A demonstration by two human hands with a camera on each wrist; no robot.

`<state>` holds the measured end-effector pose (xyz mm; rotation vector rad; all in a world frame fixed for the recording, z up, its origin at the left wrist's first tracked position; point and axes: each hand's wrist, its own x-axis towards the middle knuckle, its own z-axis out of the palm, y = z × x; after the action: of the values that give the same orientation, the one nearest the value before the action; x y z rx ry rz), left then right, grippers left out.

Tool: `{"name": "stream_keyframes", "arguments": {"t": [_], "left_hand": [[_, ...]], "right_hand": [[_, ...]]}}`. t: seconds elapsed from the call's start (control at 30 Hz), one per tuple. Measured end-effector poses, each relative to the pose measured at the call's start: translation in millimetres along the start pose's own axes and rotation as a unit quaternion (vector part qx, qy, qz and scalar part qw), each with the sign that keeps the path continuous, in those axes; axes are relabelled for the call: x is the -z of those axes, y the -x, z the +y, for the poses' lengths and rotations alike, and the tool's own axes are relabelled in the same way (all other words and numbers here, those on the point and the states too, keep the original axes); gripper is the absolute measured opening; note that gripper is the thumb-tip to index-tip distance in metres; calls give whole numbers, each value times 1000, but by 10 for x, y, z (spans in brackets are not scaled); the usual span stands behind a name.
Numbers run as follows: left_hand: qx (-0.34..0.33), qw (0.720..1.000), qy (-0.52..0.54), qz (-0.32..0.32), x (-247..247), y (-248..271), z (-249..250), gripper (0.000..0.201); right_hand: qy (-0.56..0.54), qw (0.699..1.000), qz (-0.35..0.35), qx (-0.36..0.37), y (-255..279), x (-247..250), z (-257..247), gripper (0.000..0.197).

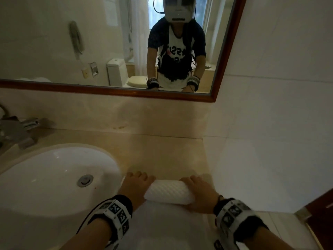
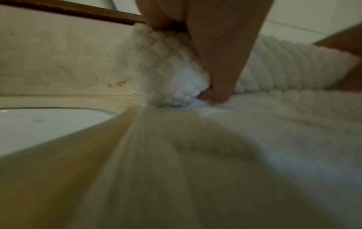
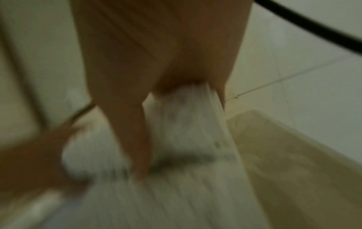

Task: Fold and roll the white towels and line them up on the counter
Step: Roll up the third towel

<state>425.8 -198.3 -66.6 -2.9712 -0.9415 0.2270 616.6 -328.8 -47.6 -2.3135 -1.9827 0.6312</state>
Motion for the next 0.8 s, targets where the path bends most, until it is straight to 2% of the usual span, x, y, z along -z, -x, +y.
{"name": "stream_keyframes", "arguments": {"t": [0.1, 0.2, 0.27, 0.37, 0.47, 0.53, 0.63, 0.7, 0.8], "left_hand": [[-28, 997, -27, 62, -98, -122, -36, 69], [-54, 995, -33, 83, -36, -170, -50, 70], [-63, 997, -27, 32, 71, -162, -48, 76], [-45, 993, 3, -113, 261, -147, -28, 71], [-35, 966, 92, -240, 474, -199, -73, 77], [-16, 940, 176, -291, 524, -236, -179, 78], [15, 944, 200, -264, 451, -259, -258, 72], [29, 960, 160, -227, 415, -239, -233, 59], [13, 978, 111, -175, 392, -225, -222, 58]], "right_hand": [[-144, 971, -189, -20, -26, 397, 39, 70], [-130, 962, -236, -41, -101, 487, 122, 68], [-114, 963, -237, -55, -153, 437, 152, 68], [-125, 963, -232, -64, -208, 402, 138, 64], [-125, 962, -236, -51, -230, 387, 127, 60], [-120, 964, -235, -41, -225, 382, 116, 58], [-127, 965, -229, -33, -215, 367, 132, 59], [-133, 960, -243, -30, -215, 384, 164, 61], [-160, 944, -289, -23, -211, 429, 276, 65]]}}
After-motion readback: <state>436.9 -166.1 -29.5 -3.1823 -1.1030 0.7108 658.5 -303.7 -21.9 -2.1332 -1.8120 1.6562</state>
